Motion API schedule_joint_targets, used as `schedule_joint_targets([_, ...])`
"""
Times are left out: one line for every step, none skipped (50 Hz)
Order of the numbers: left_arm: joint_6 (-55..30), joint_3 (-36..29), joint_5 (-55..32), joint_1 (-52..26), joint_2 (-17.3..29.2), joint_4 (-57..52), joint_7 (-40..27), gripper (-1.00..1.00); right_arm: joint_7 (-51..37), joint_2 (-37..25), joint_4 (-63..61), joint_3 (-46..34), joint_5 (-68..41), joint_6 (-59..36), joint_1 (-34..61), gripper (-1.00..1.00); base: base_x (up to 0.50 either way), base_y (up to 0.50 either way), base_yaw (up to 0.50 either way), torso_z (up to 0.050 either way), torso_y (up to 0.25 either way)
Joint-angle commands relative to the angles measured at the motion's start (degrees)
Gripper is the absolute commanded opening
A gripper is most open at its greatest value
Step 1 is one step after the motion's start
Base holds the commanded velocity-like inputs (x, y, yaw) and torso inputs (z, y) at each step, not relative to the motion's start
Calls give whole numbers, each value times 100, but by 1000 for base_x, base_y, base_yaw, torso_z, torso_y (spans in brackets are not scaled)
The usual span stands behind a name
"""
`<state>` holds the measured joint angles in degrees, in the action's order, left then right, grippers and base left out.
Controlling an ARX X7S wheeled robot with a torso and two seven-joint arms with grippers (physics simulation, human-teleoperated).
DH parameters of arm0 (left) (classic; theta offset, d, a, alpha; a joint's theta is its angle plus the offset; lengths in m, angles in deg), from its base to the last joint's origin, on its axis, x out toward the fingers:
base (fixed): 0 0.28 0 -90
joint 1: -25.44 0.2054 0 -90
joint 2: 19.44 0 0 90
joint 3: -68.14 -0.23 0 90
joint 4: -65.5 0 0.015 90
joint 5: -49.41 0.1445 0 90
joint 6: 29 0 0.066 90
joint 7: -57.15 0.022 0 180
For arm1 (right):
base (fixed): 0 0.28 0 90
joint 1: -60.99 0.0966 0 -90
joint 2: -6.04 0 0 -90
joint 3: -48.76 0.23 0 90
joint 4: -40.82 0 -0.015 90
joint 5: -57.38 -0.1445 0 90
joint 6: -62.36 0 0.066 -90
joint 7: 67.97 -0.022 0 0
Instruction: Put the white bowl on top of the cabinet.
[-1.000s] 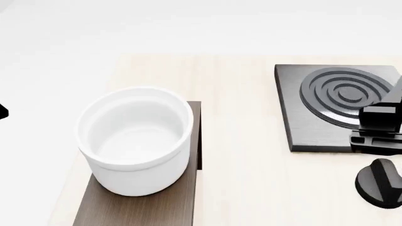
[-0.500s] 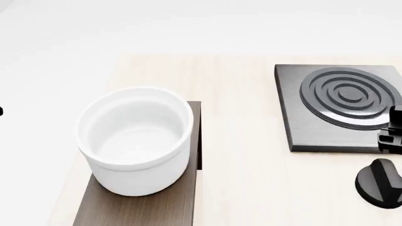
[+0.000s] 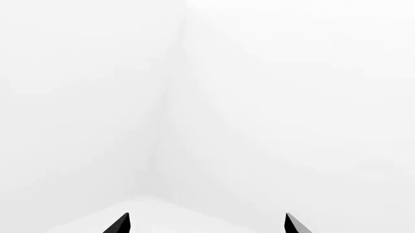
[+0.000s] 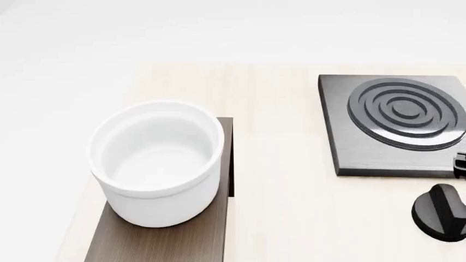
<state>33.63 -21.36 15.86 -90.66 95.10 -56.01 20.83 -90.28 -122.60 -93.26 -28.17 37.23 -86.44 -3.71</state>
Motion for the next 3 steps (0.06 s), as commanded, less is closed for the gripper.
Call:
schedule_joint_targets([-77, 75, -91, -11, 53, -148, -78, 100, -29, -38, 8, 132, 25, -7, -84, 100, 0, 0, 0, 0, 0])
schedule_joint_targets([-80, 77, -96, -13, 54, -147, -81, 100, -31, -44, 9, 142, 29, -5, -92, 100, 0, 0, 0, 0, 0])
schedule_joint_targets([-85, 79, -98, -13, 58, -152, -87, 100, -37, -47, 13, 164, 33, -9, -98, 100, 0, 0, 0, 0, 0])
